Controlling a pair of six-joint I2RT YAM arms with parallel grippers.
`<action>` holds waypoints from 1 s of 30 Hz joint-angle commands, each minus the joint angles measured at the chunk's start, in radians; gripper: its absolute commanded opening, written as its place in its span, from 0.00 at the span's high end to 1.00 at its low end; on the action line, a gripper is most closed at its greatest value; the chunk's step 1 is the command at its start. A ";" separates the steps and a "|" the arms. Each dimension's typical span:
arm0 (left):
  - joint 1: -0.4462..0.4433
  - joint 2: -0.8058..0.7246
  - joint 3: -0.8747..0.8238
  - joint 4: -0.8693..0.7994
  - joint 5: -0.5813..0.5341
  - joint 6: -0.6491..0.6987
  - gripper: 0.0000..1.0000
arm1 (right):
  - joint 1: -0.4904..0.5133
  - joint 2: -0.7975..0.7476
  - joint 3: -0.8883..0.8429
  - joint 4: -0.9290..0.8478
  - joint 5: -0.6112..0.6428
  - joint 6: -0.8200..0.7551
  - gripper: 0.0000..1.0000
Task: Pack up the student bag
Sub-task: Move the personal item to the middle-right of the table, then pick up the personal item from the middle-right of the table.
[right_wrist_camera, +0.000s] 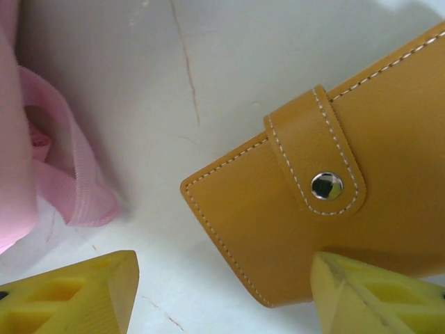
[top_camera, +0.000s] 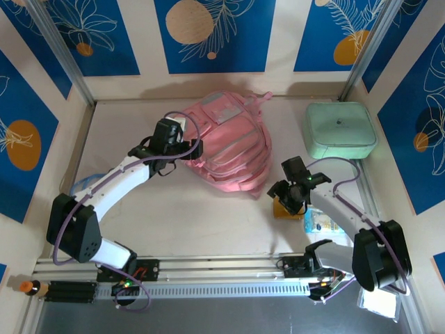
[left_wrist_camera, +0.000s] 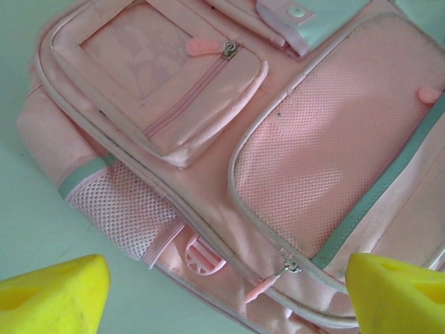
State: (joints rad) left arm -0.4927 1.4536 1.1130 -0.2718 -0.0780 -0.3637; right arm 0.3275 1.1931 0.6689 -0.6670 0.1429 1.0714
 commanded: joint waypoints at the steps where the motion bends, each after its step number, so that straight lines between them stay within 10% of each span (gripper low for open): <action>1: 0.009 -0.022 -0.016 0.027 0.027 0.017 0.11 | -0.010 0.041 -0.011 0.021 0.004 0.018 0.34; 17: 0.010 -0.027 -0.016 0.035 0.055 0.017 0.08 | 0.010 0.242 0.099 0.240 -0.131 -0.312 0.38; 30: 0.010 -0.020 -0.028 0.062 0.069 0.014 0.05 | 0.007 -0.008 -0.028 0.067 0.035 0.101 0.42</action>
State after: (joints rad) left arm -0.4927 1.4494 1.0973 -0.2382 -0.0288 -0.3576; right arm 0.3363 1.2091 0.6842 -0.5514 0.1425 1.0405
